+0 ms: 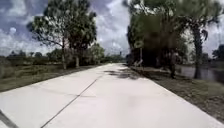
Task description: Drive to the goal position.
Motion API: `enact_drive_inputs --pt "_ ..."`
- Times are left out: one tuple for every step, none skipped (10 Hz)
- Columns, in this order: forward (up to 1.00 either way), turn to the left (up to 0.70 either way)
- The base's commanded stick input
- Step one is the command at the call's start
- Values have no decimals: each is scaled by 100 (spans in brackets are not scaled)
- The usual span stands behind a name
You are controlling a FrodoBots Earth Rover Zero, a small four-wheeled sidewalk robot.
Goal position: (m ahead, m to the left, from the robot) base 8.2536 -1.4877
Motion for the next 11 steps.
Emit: enact_drive_inputs --pt "85 0" --pt "85 0" --pt "85 -16" --pt "85 -34" --pt "85 -18" --pt "85 0" --pt "85 0" --pt "85 0" --pt "85 0" --pt "85 0" --pt "85 0"
